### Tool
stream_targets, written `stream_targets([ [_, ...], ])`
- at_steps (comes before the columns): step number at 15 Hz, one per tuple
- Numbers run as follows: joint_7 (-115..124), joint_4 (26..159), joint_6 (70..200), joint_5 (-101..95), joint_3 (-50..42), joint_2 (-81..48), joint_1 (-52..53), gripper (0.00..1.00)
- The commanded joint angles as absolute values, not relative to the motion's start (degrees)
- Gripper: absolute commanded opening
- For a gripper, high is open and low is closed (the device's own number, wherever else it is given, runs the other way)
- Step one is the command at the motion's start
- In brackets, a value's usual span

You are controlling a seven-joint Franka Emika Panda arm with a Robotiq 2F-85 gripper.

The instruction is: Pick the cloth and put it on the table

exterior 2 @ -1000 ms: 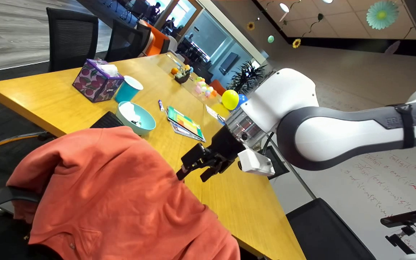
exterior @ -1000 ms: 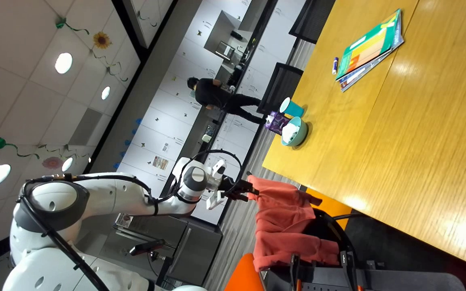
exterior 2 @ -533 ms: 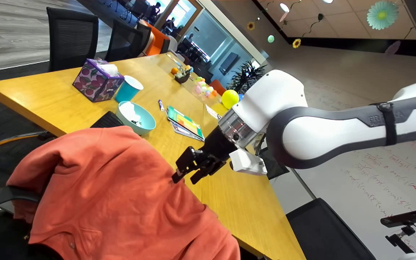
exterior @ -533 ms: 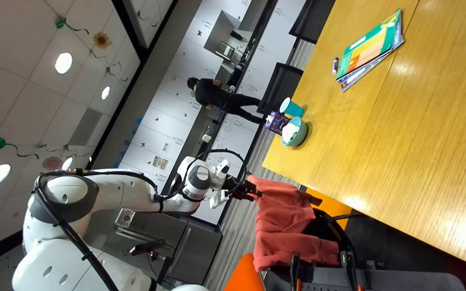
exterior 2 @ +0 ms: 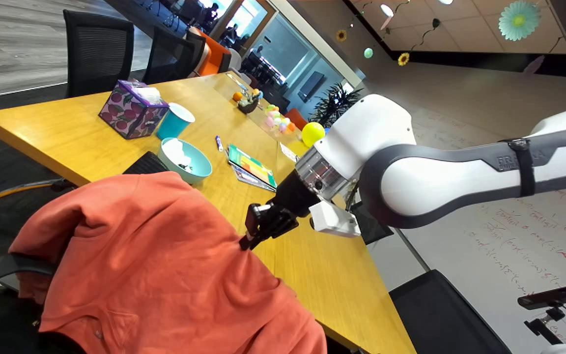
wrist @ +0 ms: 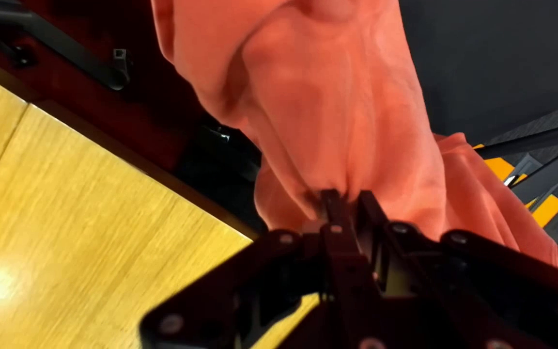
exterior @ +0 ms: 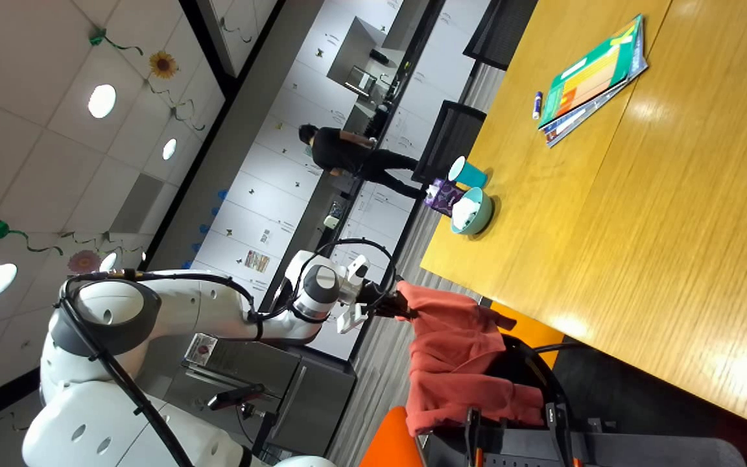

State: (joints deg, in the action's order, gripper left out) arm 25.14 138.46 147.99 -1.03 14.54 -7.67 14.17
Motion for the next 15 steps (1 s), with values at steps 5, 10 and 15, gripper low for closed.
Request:
stream_targets([
  [5, 25.9, 139.1, 146.2, -0.7, 14.3, -4.6, 15.9, 0.01],
  [10, 32.5, 144.8, 144.1, -5.7, 14.9, 10.0, 16.6, 0.01],
  [15, 42.4, 145.6, 135.5, -10.8, 16.5, 24.3, 11.1, 0.01],
])
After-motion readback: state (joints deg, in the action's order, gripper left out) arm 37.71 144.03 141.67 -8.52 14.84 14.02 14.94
